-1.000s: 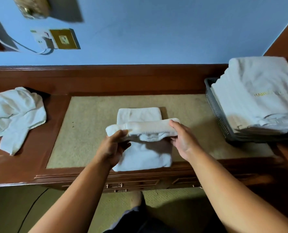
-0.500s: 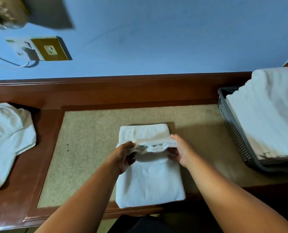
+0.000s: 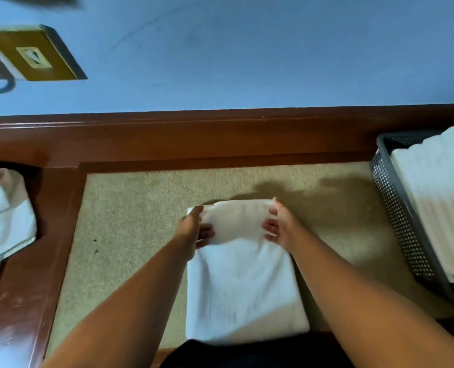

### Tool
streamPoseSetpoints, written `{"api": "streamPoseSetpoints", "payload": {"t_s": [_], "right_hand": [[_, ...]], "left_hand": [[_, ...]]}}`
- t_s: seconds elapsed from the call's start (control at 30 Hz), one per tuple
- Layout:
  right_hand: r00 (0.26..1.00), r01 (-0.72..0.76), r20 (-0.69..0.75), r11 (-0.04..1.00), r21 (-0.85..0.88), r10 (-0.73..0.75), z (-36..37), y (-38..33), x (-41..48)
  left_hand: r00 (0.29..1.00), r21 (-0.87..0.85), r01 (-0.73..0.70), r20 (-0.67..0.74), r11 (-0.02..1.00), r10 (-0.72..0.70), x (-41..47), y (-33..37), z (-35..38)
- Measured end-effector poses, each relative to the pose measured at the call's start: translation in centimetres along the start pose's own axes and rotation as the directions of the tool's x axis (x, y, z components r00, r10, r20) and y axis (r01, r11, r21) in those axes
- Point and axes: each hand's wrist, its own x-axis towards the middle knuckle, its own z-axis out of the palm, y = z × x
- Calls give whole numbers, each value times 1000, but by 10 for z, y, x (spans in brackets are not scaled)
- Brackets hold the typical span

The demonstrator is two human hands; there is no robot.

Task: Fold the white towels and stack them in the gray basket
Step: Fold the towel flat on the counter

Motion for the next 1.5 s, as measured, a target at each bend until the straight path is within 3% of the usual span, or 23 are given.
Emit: {"api": "streamPoseSetpoints", "payload": {"t_s": [0.07,0.1,0.17,0.2,0.27,0.33,0.43,0.5,0.57,0.63,0.7,0.8,0.9,0.97,1.0,1.07,1.17,1.23,1.3,1.37,1.5], "right_hand": [[990,65,-106,976,-207,-89,7,-3,12],[975,92,-162,936,-339,-154,10,-4,15],[936,86,-249,848,-522,-248,12,1,26],[928,59,-284,848,-528,-241,12,4,29],[929,59,-283,848,-526,-240,6,10,33],[960,75,-192,848,-525,-204,-3,11,38],[992,75,-62,909,-410,-110,-12,8,31],[984,150,-31,911,-384,-174,-13,0,15],[947,278,-50,890,-362,-316,-13,-15,-9],[881,431,-58,846,-313,-470,-17,-32,-38],[771,617,-41,760,-203,-636,-25,-44,-73],[472,880,77,464,-97,-878,-46,-45,-127],[198,948,219,129,-291,-955,-68,-15,-145],[104,895,269,-28,-445,-958,-76,16,-133],[90,851,281,-73,-520,-955,-77,34,-123],[166,773,310,-72,-631,-936,-78,77,-99],[524,674,450,29,-738,-723,-85,142,-60],[681,647,464,169,-743,-566,-87,173,-51],[732,606,338,339,-720,-591,-82,184,-46],[736,580,183,467,-668,-652,-75,182,-44],[879,414,-19,782,-465,-477,-61,159,-45]], "left_hand": [[973,258,-195,-73,946,220,16,-2,-10],[938,473,-251,-98,844,334,22,-5,-15],[867,753,-262,-91,604,489,30,-11,-22],[867,770,-247,-96,588,489,32,-13,-23],[901,738,-228,-88,636,425,37,-16,-23],[937,673,-214,-64,708,344,40,-18,-23],[982,354,-174,-4,919,187,30,-11,-22],[982,245,-188,44,951,183,12,2,-21],[959,190,-280,95,941,266,-15,25,-20],[900,99,-422,168,901,403,-47,48,-23],[788,12,-588,236,809,569,-86,67,-29],[563,-20,-795,347,606,750,-143,80,-47],[428,150,-903,406,403,807,-165,60,-71],[370,310,-915,379,260,848,-157,31,-82],[358,381,-900,368,212,858,-146,12,-86],[431,530,-826,372,194,822,-118,-35,-98],[735,825,-541,371,161,568,-74,-110,-123],[819,849,-476,334,228,466,-65,-141,-132],[847,827,-443,259,346,464,-73,-144,-126],[882,800,-348,104,489,459,-75,-139,-116],[939,675,-195,-82,712,335,-66,-126,-100]]}}
